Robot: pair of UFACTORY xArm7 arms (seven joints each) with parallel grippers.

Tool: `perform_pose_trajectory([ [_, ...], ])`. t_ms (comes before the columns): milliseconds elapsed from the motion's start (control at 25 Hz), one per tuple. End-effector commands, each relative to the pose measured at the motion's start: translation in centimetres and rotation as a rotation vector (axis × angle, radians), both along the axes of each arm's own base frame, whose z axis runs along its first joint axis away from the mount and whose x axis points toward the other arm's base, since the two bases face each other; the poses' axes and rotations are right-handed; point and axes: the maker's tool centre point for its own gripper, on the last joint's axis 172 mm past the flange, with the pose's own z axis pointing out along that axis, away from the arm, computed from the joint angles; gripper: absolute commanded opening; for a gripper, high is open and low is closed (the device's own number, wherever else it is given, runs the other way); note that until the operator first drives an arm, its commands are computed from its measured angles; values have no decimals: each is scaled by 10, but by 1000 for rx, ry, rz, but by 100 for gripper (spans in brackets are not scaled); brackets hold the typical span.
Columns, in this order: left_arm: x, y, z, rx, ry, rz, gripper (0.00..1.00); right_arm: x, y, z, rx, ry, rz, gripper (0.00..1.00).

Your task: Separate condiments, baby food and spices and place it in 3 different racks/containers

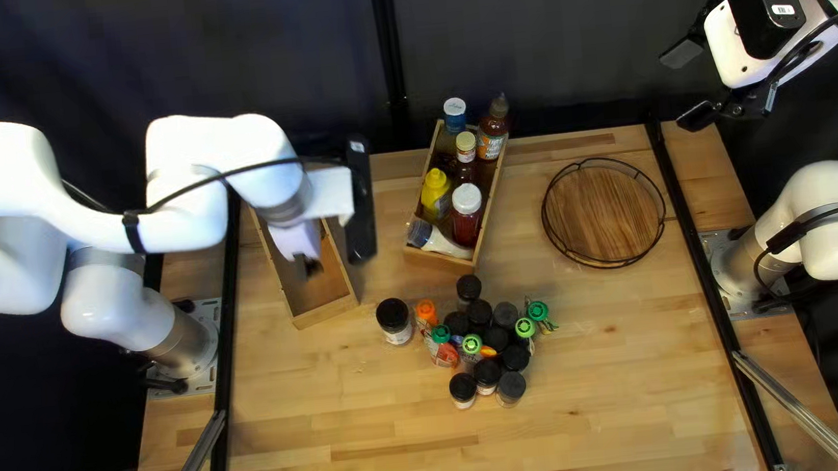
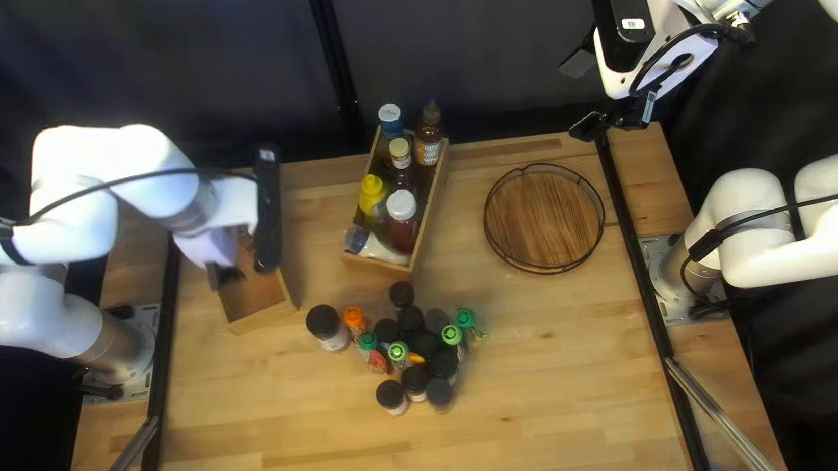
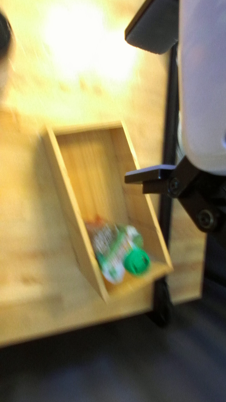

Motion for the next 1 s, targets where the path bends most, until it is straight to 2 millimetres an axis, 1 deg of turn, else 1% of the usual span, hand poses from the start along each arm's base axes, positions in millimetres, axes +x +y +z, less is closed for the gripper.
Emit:
perform_pose_trajectory([
  [40,31,-43,-15,-33,-43,45,100,0,0,0,0,0,0,100],
  [160,45,-55,-32,-29,-54,81,100,0,0,0,0,0,0,100],
  [440,63,-68,-57,-23,-93,99,100,0,0,0,0,0,0,100],
  [480,63,-69,-59,-22,-97,99,100,0,0,0,0,0,0,100],
  [560,65,-69,-70,-20,-113,104,100,0,0,0,0,0,0,100],
  [840,62,-58,-106,-16,-119,147,100,0,0,0,0,0,0,100],
  [1000,63,-57,-119,-20,-113,163,100,0,0,0,0,0,0,100],
])
